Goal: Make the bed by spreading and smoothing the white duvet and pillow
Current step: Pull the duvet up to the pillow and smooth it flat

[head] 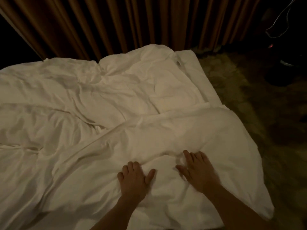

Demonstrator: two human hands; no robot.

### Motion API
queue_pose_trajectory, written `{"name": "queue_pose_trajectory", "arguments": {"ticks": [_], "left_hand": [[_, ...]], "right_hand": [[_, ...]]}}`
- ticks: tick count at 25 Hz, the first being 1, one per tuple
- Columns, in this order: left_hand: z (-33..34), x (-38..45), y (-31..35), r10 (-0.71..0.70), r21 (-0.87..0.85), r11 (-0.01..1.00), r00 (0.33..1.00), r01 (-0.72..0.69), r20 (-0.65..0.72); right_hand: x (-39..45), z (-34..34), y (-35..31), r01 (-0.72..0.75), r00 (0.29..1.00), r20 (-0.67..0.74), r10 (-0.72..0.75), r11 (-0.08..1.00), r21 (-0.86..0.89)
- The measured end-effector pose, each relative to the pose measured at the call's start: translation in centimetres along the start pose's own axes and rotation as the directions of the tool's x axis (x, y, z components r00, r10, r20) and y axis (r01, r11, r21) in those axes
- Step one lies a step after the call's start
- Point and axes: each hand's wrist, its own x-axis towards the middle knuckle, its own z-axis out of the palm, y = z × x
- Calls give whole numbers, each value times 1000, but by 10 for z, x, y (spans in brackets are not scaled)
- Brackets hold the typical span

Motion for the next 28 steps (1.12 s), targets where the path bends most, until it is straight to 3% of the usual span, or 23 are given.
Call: {"name": "queue_pose_trajectory", "arguments": {"ticks": [1,4,6,8,10,12,14,15,18,21,23,25,28], "left_hand": [[5,0,1,-2,-8,1000,1000,1,-7],[2,-13,0,-31,50,998,990,25,138],[4,-28,-2,-31,64,998,992,23,126],[8,-62,-6,-10,20,1000,989,7,146],[16,-101,-12,49,-120,992,979,-25,197],[28,-128,-22,104,-247,963,994,-108,-28],[19,-125,-27,114,-338,915,946,-219,-303],[7,-114,-33,77,-367,903,923,-226,-377],[-49,-65,-76,-118,-382,921,884,-73,-453],[-79,-33,-139,-304,-333,923,897,194,-320],[-69,-41,-170,-333,-278,923,912,265,-239],[-55,-62,-191,-358,-287,916,897,282,-259],[-43,-93,-224,-425,-296,894,848,338,-316]], "right_hand": [[-1,11,0,-11,1000,18,11,1000,-5],[-4,5,-5,-76,995,65,71,994,84],[-4,-13,-8,-169,985,58,162,971,166],[-18,-24,-7,-203,978,97,186,955,215],[-48,-31,-10,-128,992,32,124,961,247],[-57,-35,-18,7,987,-155,37,962,271],[-28,-46,-36,136,944,-326,-52,961,242],[-5,-58,-52,180,939,-330,-95,955,235],[59,-81,-99,268,960,-136,-244,941,206],[96,-65,-129,341,939,12,-343,935,97],[105,-45,-147,375,915,114,-387,920,112],[100,-27,-156,352,903,197,-381,921,169],[82,-28,-151,170,934,270,-234,956,240]]}}
